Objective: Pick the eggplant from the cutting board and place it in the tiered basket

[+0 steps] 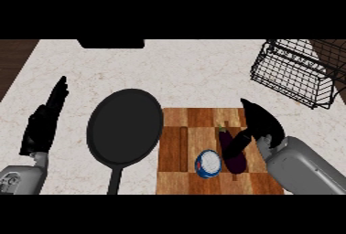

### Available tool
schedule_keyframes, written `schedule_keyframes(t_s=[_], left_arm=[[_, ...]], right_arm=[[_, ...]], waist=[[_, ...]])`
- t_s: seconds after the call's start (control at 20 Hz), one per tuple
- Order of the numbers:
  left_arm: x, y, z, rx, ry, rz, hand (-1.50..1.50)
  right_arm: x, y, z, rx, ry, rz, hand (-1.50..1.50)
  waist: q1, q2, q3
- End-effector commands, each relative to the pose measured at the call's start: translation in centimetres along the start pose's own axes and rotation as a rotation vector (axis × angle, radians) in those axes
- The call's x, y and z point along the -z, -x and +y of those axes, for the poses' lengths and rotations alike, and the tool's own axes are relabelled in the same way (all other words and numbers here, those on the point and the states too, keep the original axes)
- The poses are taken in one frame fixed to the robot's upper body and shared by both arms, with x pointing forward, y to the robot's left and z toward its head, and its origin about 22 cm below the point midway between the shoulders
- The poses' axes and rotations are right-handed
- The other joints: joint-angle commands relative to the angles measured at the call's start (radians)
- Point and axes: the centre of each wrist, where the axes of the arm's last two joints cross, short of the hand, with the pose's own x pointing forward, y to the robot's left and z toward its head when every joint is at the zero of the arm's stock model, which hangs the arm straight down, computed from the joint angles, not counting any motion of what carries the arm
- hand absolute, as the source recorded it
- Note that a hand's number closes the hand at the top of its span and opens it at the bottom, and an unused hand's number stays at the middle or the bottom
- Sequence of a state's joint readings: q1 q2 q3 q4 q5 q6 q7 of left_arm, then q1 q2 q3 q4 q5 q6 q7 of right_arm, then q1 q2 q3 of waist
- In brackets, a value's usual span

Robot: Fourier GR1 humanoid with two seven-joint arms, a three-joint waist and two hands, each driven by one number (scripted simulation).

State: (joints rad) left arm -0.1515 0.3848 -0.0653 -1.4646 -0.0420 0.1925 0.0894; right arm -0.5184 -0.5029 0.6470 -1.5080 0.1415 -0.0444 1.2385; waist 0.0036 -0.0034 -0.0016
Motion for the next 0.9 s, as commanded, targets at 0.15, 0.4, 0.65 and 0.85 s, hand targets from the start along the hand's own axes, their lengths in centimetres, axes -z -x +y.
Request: schedule_keyframes(t_s=[0.15, 0.4, 0.65, 0.85], left_arm=[[-0.2, 0.5, 1.0, -0.017, 0.021, -0.001, 0.0], [0.2, 0.4, 1.6, -0.002, -0.003, -0.001, 0.0], [0.5, 0.1, 1.7, 0.005, -0.03, 0.002, 0.0], [0.8, 0.2, 0.8, 0.016, -0.002, -0.005, 0.0]], right_arm=[[-0.1, -1.1, 1.1, -0.067, 0.06, 0.188, -1.5], [-0.8, -1.6, 0.7, -0.08, 0.04, 0.193, -1.5], [-0.5, -1.7, 4.0, -0.079, 0.009, 0.213, -1.5], [0.7, -1.5, 2.2, -0.079, 0.003, 0.25, -1.5]], waist=[[0.001, 0.001, 0.0], [-0.007, -0.001, 0.0], [-0.01, -0.003, 0.0], [-0.008, 0.002, 0.0]])
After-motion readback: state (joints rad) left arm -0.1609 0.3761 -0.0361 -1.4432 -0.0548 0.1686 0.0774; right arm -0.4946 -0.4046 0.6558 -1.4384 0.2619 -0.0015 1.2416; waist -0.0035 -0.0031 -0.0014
